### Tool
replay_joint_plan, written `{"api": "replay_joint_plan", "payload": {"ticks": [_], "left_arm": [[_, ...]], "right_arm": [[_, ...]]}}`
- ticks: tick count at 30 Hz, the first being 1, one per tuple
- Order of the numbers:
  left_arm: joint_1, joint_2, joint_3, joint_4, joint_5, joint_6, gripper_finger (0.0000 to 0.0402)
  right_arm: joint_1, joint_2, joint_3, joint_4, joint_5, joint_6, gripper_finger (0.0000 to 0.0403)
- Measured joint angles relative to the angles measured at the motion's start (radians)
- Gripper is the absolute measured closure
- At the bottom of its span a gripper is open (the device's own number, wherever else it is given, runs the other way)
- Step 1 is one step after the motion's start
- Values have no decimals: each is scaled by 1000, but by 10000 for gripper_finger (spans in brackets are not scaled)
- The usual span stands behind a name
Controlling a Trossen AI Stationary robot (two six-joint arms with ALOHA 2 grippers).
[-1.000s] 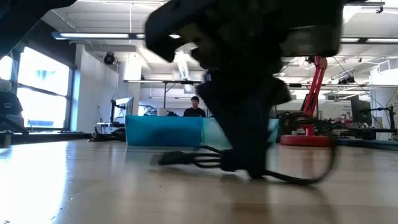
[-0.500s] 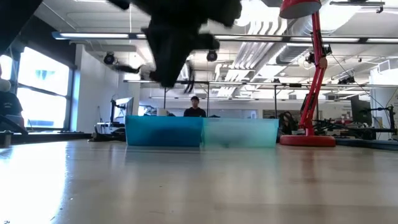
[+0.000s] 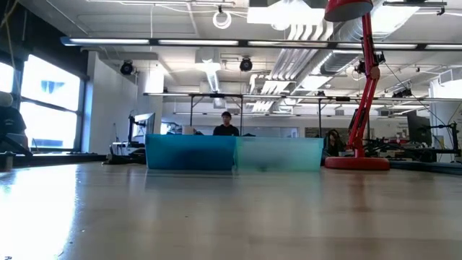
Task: Pick & Place USB Port
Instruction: Put the black USB cable into the green bin
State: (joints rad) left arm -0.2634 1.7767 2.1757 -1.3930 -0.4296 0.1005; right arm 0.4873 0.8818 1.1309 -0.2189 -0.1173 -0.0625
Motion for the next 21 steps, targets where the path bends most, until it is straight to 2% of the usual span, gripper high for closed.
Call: {"api": "replay_joint_plan", "payload": {"ticks": [3, 7, 11, 16, 21], "left_arm": [[-12, -73, 0, 79, -42, 11, 400], [-43, -140, 1, 240, -49, 107, 400], [-67, -165, 1, 370, -23, 217, 400], [-78, -180, 1, 496, -22, 248, 400], [-79, -178, 1, 653, 66, 288, 400]], "right_arm": [[0, 0, 0, 38, 3, -32, 220], [0, 7, 0, 53, 14, -101, 220], [0, 36, 0, 92, 21, -203, 220], [0, 90, 0, 218, 98, -336, 220], [0, 146, 0, 364, 171, -518, 220]]}}
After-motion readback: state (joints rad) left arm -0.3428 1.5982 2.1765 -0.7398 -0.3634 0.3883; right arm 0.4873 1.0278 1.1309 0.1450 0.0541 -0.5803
